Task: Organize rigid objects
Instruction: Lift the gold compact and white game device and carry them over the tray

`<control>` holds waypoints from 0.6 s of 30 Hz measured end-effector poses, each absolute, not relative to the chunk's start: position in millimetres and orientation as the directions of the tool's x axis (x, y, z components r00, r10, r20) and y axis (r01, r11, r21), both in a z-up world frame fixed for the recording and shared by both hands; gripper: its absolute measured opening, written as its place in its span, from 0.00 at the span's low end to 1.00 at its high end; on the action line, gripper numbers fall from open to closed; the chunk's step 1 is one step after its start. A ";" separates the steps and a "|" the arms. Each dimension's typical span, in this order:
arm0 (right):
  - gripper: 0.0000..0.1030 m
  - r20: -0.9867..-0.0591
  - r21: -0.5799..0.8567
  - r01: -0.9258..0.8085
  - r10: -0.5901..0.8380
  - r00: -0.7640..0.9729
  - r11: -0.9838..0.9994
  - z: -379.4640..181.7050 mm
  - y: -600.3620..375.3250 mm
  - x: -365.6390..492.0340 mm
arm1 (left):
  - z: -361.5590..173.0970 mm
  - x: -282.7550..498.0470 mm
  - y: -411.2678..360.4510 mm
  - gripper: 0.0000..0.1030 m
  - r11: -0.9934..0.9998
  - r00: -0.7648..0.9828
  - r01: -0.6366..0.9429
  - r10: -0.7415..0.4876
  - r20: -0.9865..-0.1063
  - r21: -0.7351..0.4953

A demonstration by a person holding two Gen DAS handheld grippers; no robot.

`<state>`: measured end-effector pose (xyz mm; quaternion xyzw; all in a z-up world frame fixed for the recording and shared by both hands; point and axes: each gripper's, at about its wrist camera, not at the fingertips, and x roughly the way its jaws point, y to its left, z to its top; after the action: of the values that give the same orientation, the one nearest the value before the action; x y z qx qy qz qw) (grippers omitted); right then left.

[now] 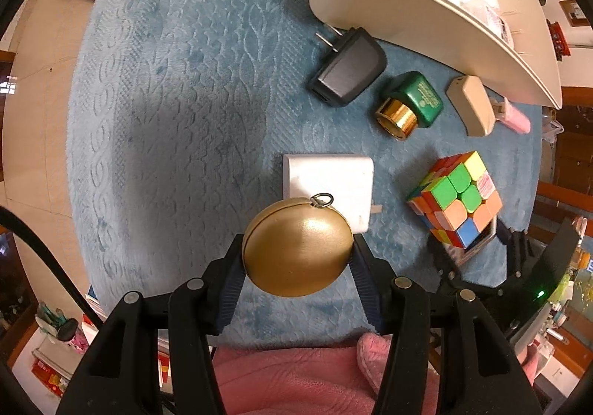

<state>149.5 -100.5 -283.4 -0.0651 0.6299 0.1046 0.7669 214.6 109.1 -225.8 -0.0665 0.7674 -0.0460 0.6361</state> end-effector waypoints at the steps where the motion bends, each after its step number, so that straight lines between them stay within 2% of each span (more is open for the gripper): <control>1: 0.95 -0.980 0.040 -0.242 0.085 0.178 0.970 -282.7 -100.1 145.2 | -223.3 211.5 108.9 0.56 0.987 -0.176 -0.044 -0.161 -0.971 -0.155; 9: 0.94 -0.978 0.142 -0.200 0.169 0.121 0.969 -277.8 -104.8 100.8 | -209.5 183.5 102.7 0.56 0.986 -0.147 -0.051 -0.162 -0.976 -0.156; 18: 0.94 -0.969 0.175 -0.215 0.207 0.135 0.961 -259.0 -125.9 74.9 | -199.9 149.1 97.2 0.56 0.985 -0.128 -0.077 -0.161 -0.979 -0.152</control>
<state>74.9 -125.9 -258.9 -0.0033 0.6425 0.1399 0.7534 149.1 97.2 -199.9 -0.0794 0.7505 -0.0322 0.6553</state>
